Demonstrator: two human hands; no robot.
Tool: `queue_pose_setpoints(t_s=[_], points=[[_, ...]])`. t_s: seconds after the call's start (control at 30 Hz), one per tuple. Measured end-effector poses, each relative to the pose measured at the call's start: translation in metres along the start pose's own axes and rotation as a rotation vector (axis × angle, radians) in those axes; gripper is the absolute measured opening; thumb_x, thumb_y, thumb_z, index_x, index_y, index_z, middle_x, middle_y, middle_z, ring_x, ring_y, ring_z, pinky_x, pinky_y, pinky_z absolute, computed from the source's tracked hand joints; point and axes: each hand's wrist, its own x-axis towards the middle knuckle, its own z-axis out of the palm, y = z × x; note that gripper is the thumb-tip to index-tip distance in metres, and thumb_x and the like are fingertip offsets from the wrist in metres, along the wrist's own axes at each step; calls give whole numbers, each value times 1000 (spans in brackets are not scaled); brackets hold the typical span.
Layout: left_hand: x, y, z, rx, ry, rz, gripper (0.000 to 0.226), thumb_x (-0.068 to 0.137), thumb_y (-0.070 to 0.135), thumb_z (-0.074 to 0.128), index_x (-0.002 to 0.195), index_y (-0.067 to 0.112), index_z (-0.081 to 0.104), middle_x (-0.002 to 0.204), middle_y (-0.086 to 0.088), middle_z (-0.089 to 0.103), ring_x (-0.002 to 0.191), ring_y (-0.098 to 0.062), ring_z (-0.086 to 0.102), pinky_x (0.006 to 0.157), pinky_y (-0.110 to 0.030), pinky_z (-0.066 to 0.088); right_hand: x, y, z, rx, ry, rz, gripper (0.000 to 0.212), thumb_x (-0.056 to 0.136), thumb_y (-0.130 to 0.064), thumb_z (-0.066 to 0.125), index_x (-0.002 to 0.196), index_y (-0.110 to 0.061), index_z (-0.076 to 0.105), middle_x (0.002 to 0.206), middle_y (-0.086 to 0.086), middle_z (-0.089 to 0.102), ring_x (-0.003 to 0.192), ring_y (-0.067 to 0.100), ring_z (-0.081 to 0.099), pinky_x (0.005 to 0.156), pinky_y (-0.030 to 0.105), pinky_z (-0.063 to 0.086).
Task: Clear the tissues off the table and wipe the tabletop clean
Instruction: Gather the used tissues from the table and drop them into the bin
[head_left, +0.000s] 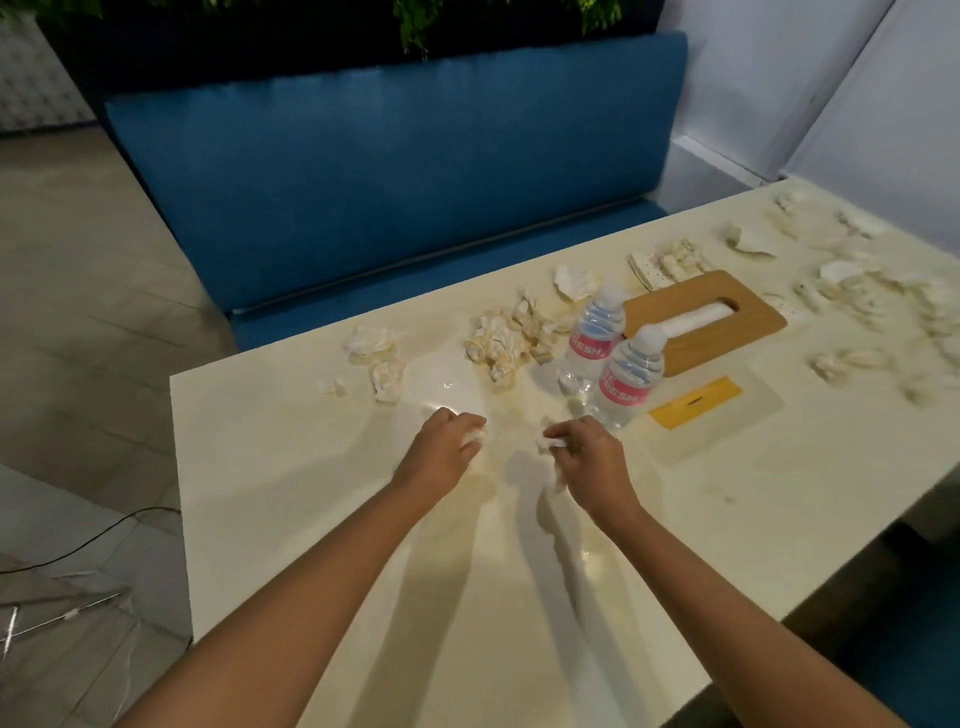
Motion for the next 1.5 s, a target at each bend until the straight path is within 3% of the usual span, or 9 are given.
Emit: queue_pose_setpoints(t_s=[0.23, 0.43, 0.53, 0.67, 0.8, 1.07, 1.17, 1.33, 1.5], points=[[-34, 61, 39, -43, -188, 126, 34, 90, 17, 59, 123, 18, 59, 104, -8, 50, 102, -23, 53, 74, -12, 31, -82, 42, -65, 5, 217, 231, 20, 81, 9, 56, 94, -1, 68, 90, 9, 58, 79, 18, 54, 66, 5, 35], [-53, 119, 91, -48, -318, 251, 35, 89, 19, 61, 124, 17, 59, 112, -11, 54, 103, -21, 54, 76, -10, 31, -155, 101, -128, 50, 381, 468, 16, 87, 1, 57, 100, -5, 66, 98, 3, 57, 86, 14, 54, 67, 9, 39], [-58, 152, 119, -40, -367, 297, 35, 90, 19, 60, 125, 17, 58, 116, -10, 54, 102, -20, 54, 78, -10, 33, -186, 134, -160, 65, 496, 573, 15, 88, 0, 56, 97, -6, 66, 98, 7, 58, 86, 18, 54, 74, 25, 45], [-60, 198, 159, -13, -446, 362, 35, 91, 22, 58, 126, 19, 56, 123, -7, 53, 105, -19, 54, 85, -17, 38, -227, 177, -205, 37, 628, 690, 14, 86, 0, 58, 95, -6, 67, 96, 8, 56, 85, 18, 52, 66, 19, 40], [-59, 245, 204, 23, -538, 426, 38, 91, 22, 58, 128, 20, 54, 127, -3, 53, 111, -18, 53, 87, -20, 39, -269, 223, -252, -50, 757, 832, 16, 84, -2, 62, 99, 1, 66, 98, 16, 57, 93, 29, 54, 75, 23, 33], [-72, 339, 306, 26, -785, 574, 38, 88, 20, 62, 126, 20, 56, 118, -1, 55, 107, -13, 55, 91, -21, 43, -353, 302, -318, -89, 1017, 1111, 20, 83, 4, 58, 101, -1, 65, 107, 23, 55, 100, 38, 53, 92, 43, 41], [-87, 370, 341, 22, -861, 614, 38, 88, 20, 62, 125, 19, 56, 114, 3, 52, 103, -10, 54, 89, -18, 41, -381, 326, -325, -74, 1000, 1273, 22, 86, 0, 56, 107, -1, 63, 115, 25, 51, 104, 40, 50, 93, 42, 38], [-121, 408, 399, -22, -944, 629, 35, 87, 19, 64, 121, 17, 57, 117, -2, 56, 103, -15, 57, 92, -24, 45, -427, 350, -312, 20, 788, 1526, 36, 88, -10, 57, 123, -4, 56, 125, 25, 52, 114, 39, 50, 95, 38, 38], [-157, 433, 449, -18, -1017, 656, 36, 86, 20, 64, 121, 16, 55, 118, -5, 54, 109, -19, 54, 93, -23, 41, -444, 345, -314, 97, 932, 1499, 35, 89, -11, 57, 122, 0, 56, 121, 22, 57, 113, 36, 52, 93, 34, 38]])
